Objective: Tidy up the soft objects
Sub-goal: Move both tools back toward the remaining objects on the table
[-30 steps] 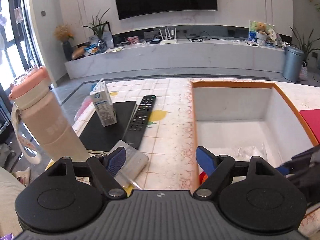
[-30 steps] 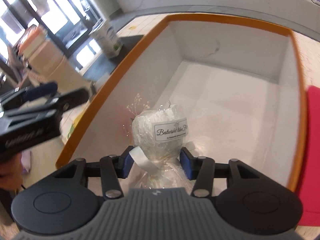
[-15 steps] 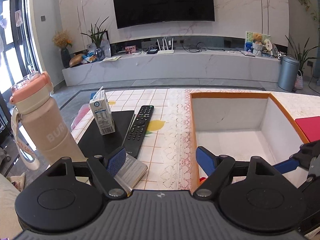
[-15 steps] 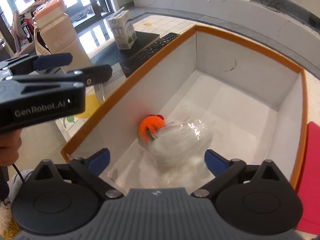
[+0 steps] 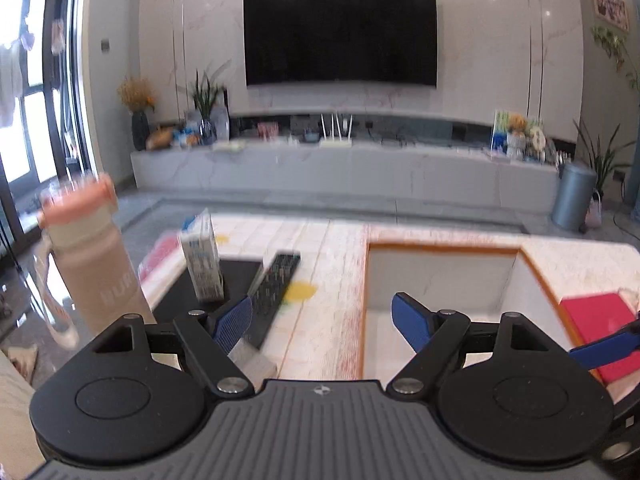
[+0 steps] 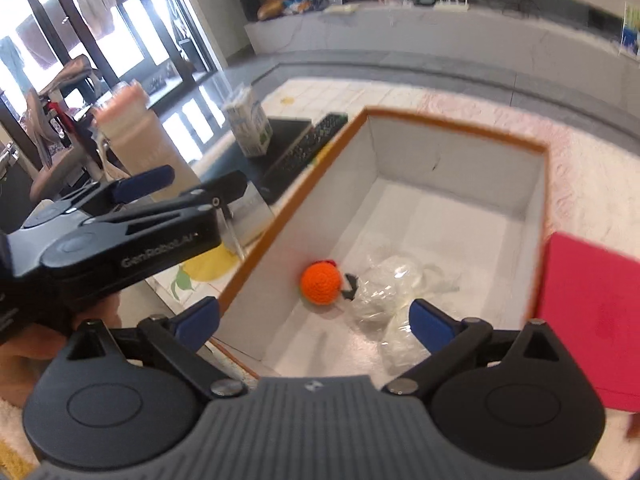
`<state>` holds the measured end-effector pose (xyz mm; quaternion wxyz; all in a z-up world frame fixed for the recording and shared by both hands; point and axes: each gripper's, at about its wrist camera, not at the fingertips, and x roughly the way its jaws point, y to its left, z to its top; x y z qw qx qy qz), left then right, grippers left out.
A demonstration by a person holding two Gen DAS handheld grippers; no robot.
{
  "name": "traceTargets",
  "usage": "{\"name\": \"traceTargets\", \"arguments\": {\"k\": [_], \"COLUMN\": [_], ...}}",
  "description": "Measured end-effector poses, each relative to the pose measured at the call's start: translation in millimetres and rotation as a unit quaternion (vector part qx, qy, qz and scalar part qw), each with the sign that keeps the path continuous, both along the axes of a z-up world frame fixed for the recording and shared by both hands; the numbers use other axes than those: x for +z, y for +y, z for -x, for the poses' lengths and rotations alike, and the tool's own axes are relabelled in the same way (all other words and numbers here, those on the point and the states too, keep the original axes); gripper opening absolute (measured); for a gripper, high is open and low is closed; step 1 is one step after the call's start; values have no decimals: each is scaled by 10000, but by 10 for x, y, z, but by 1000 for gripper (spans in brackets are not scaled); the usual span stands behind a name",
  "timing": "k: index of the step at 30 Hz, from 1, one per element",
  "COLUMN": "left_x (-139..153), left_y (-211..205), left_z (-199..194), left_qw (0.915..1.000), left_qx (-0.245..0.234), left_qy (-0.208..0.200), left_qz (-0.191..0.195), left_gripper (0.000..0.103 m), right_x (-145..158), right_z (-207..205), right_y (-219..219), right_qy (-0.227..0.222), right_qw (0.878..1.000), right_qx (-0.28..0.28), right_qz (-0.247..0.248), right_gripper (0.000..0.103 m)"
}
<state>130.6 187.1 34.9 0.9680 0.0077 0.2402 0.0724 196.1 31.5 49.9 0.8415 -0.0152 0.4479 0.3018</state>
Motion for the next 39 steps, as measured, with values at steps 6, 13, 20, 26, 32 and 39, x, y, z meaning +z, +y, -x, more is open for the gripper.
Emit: {"name": "traceTargets", "arguments": {"k": [6,13,20,26,32,39], "left_x": [234,536,664,538,48,-499], "left_y": [-319,-791,-1250,-1645,-2008,-2413], "left_z": [133,447,511,351,68,-48], "left_qw": [9984,9919,9804,9695,9629,9565], "left_qx": [-273,-764,-1704,-2202,-2445,-2767], "left_qy": [-413,-987,-703,-466,93,713], "left_qz": [-283,-232,695,971,1136,593], "left_gripper": [94,94,93,94,92,91], "right_x": [569,1270,1575,1447,973,-112], "right_z": [237,610,1007,1299,1186,723], "right_y": [-375,-969,-1734,-2482,-3225,-3525], "right_qy": [-686,-1595,-1842,-2010,-1878,-588], "right_qw": [9975,9846,9733,9555,9284,9445], "right_qx": [-177,-674,-1327,-2079,-3108,-3117], "right_qz": [79,229,331,583,794,854], "right_gripper": [99,99,99,99,99,99]}}
